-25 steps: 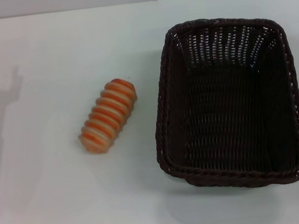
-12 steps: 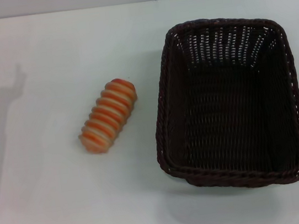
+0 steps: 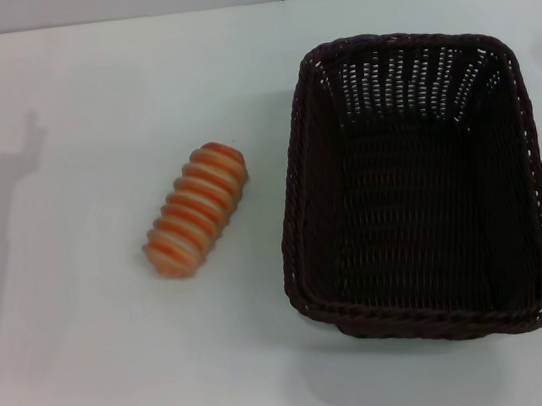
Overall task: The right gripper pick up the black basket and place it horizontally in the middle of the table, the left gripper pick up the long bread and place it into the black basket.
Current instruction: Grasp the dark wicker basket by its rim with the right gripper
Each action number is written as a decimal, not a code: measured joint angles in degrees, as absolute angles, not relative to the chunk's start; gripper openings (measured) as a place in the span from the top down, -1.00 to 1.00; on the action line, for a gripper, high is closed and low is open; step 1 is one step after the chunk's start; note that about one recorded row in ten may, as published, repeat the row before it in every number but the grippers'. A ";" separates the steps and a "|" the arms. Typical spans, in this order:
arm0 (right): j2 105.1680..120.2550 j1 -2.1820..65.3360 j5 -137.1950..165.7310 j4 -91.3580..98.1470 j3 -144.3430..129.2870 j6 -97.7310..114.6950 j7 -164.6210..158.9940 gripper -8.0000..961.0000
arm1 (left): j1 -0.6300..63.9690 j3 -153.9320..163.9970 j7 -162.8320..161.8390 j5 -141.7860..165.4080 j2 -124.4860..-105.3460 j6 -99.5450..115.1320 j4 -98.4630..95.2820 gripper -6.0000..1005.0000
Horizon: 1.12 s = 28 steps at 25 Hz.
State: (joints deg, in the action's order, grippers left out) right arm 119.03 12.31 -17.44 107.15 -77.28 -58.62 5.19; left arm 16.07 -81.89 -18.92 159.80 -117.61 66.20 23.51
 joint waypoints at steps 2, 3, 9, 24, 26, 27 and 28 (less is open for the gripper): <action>119.01 13.86 -16.87 108.42 -77.27 -64.30 3.22 -0.61 | 15.91 -81.92 -18.99 159.80 -117.43 66.20 23.88 -0.65; 119.01 15.10 -16.89 108.73 -77.27 -68.49 1.65 -0.61 | 15.93 -81.92 -19.21 159.79 -117.13 66.20 24.01 -0.65; 118.96 17.99 -17.06 107.09 -77.24 -76.29 -2.44 -0.61 | 16.31 -82.47 -21.30 159.25 -115.47 66.18 24.07 -0.65; 119.09 20.96 -24.50 107.02 -78.23 -88.81 -7.76 -0.62 | 17.48 -82.82 -25.55 159.70 -112.93 66.17 23.24 -0.64; 119.12 20.94 -25.25 107.18 -78.50 -90.40 -9.01 -0.62 | 17.49 -82.80 -25.56 159.70 -112.86 66.18 23.23 -0.64; 119.12 20.94 -25.25 107.18 -78.50 -90.40 -9.01 -0.62 | 17.49 -82.80 -25.57 159.70 -112.77 66.17 23.22 -0.64; 119.08 21.18 -25.27 107.17 -78.57 -91.33 -9.45 -0.62 | 17.49 -82.79 -25.57 159.71 -112.72 66.18 23.22 -0.64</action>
State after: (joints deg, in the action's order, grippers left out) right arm 119.08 21.18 -25.27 107.17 -78.57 -91.33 -9.45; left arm 17.49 -82.79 -25.57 159.71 -112.72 66.18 23.22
